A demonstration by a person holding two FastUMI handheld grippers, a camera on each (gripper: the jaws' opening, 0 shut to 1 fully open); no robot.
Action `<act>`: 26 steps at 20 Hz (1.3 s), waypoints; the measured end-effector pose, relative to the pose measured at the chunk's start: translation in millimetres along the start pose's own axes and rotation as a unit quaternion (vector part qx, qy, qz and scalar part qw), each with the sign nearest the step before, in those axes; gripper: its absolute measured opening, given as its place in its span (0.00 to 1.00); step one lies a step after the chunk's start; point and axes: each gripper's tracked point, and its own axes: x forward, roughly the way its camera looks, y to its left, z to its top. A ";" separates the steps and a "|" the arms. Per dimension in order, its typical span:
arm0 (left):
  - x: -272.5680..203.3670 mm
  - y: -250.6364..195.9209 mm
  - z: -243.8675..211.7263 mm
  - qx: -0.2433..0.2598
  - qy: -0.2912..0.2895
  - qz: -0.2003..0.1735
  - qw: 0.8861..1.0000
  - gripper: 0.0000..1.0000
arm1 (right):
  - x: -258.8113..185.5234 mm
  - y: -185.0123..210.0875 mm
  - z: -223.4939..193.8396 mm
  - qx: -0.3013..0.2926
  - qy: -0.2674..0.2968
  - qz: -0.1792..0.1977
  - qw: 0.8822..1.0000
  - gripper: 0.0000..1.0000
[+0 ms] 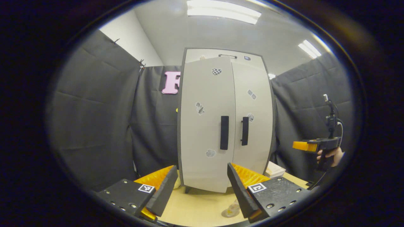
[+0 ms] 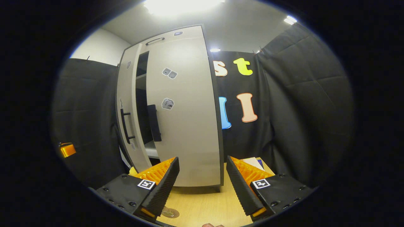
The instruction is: Grasp the bottle in the cabinet with the left hand and place it on the coaster, then close the right door with the right hand and the left door with the left hand.
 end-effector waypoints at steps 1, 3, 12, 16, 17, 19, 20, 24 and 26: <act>-8.3 4.7 -0.3 0.003 0.000 0.003 1.000 0.90 | -4.3 2.4 -6.3 -0.003 0.005 -0.004 1.000 0.92; -19.8 14.3 4.1 0.018 0.001 0.016 1.000 0.89 | -11.4 14.4 -15.6 -0.004 0.016 0.003 1.000 0.95; -38.1 28.2 -6.4 0.007 -0.003 0.035 0.999 0.93 | -6.8 32.7 5.4 -0.024 -0.003 -0.001 1.000 0.95; -42.4 33.1 -10.6 0.018 -0.002 0.047 0.999 0.89 | -2.7 37.4 2.3 -0.030 -0.003 0.004 1.000 0.95; -43.6 34.0 -10.7 0.017 -0.002 0.050 0.999 0.89 | -2.5 38.7 2.6 -0.029 -0.004 0.005 1.000 0.92; -42.5 35.4 -13.3 0.013 0.000 0.052 0.999 0.89 | -2.0 43.5 0.8 -0.031 0.002 0.011 0.999 0.95; -41.6 35.4 -14.5 0.011 0.000 0.052 0.999 0.89 | -2.4 43.8 0.7 -0.032 0.004 0.013 0.999 0.92; -39.0 40.9 -15.2 0.014 0.005 0.055 0.998 0.89 | -5.0 46.4 1.2 -0.009 0.006 0.019 1.000 0.96; -38.3 39.6 -11.7 0.018 0.002 0.052 0.998 0.89 | -4.6 42.9 1.3 -0.011 0.006 0.015 1.000 0.92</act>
